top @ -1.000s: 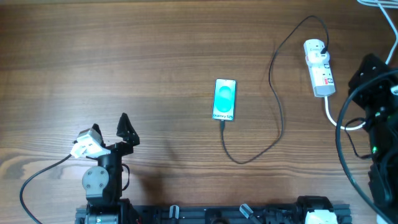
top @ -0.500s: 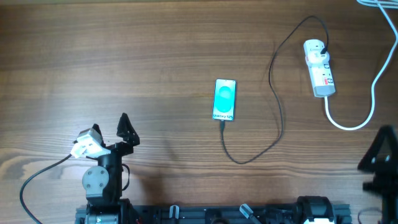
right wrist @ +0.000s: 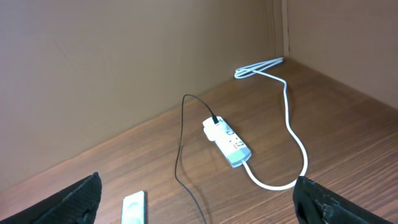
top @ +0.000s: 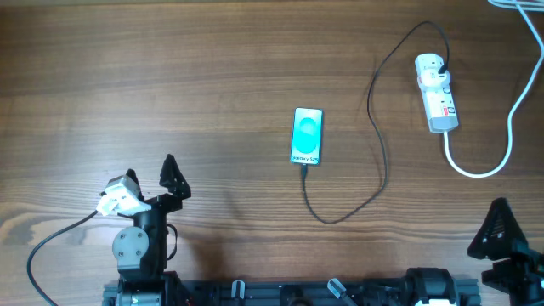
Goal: Plug charger to phone and switch on socket
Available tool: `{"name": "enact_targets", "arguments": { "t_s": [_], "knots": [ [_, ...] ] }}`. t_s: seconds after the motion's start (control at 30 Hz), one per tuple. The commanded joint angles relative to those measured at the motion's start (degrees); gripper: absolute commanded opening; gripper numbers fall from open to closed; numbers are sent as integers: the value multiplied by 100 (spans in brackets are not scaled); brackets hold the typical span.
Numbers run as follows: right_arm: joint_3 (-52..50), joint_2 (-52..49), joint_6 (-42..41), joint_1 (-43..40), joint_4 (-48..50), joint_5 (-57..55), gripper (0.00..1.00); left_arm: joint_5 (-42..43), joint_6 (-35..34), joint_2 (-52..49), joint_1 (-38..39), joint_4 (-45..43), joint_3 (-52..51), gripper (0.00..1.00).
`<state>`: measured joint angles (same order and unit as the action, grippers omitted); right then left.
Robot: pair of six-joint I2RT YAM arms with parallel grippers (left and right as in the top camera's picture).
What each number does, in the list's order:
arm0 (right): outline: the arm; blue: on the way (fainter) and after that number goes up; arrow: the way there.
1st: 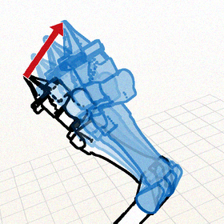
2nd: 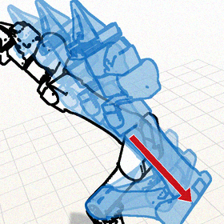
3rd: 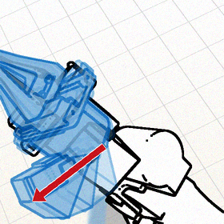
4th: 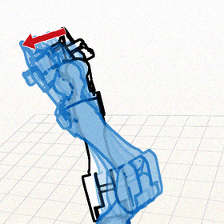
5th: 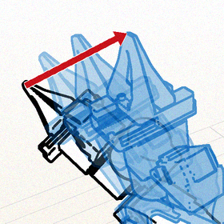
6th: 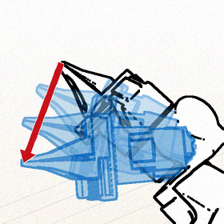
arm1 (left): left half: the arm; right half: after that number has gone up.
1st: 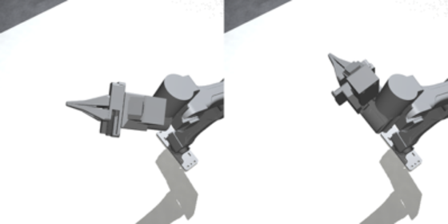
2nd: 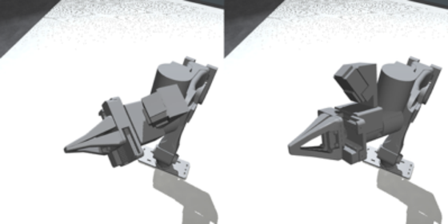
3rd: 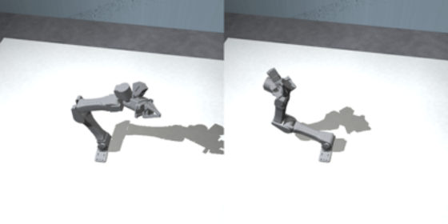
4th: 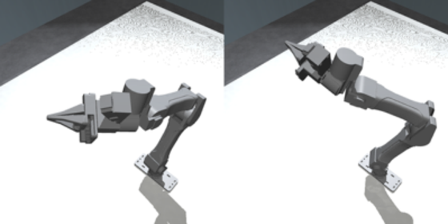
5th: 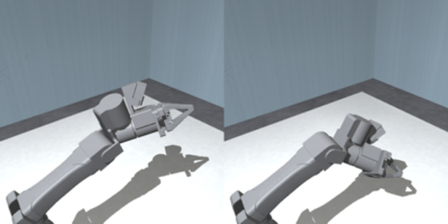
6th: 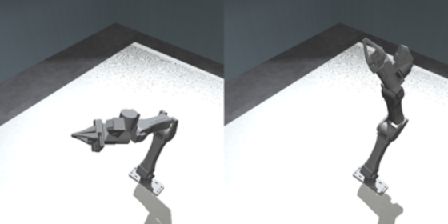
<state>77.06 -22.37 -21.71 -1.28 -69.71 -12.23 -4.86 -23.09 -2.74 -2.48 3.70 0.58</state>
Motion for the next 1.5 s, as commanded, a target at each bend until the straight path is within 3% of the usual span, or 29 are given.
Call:
{"name": "enact_targets", "arguments": {
  "t_s": [0.0,0.8,1.1,1.47],
  "knots": [
    [20,85,52,26,-48,9,99,-35,-9,4,-31,0,-26,100],
    [20,85,422,24,-151,4,99,-144,37,240,-31,-11,-26,100],
    [20,85,520,24,-17,7,99,378,2345,221,-31,44,-24,100],
    [20,85,511,24,28,9,99,417,2437,219,-31,44,-24,100]
  ]
}}
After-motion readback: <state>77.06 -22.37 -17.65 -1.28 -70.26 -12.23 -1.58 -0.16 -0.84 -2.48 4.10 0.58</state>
